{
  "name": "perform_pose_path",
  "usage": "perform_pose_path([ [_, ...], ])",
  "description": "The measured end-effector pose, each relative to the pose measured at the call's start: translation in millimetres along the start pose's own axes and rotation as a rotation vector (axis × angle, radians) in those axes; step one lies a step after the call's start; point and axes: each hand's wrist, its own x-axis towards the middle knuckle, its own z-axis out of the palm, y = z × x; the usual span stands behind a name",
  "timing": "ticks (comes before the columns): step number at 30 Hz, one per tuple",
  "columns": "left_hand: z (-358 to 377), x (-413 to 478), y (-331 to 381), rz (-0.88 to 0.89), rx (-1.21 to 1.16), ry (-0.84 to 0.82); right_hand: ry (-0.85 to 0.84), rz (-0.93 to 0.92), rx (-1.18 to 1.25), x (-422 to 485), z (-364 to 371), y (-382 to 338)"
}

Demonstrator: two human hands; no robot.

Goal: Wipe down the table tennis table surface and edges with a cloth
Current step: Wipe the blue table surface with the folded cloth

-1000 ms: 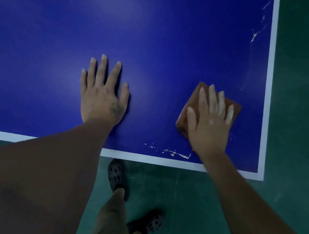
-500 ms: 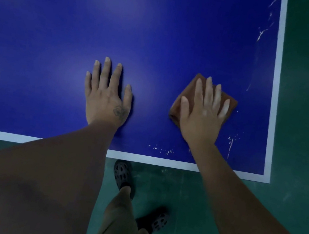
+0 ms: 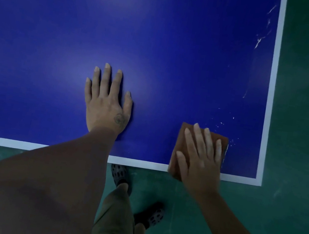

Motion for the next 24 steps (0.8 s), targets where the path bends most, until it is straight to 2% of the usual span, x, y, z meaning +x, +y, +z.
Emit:
perform_pose_path([
  [4, 1, -1, 0, 0.001, 0.004, -0.011, 0.014, 0.105, 0.02, 54, -2, -57],
  [7, 3, 0, -3, 0.019, -0.002, 0.004, 0.019, 0.02, 0.079, 56, 4, -95],
  [10, 3, 0, -4, 0.015, -0.006, 0.004, 0.005, -0.102, 0.117, 33, 6, -78],
  [12, 3, 0, -3, 0.011, -0.008, 0.003, 0.007, -0.092, 0.098, 24, 3, -39],
  [18, 2, 0, -3, 0.01, -0.005, -0.006, 0.007, 0.298, 0.024, 1, -21, 87],
  [21, 3, -1, -3, 0.015, -0.007, 0.002, 0.008, 0.468, 0.023, 5, -24, 84],
  [24, 3, -1, -3, 0.016, -0.006, -0.004, 0.041, 0.64, 0.029, 28, -21, 37],
])
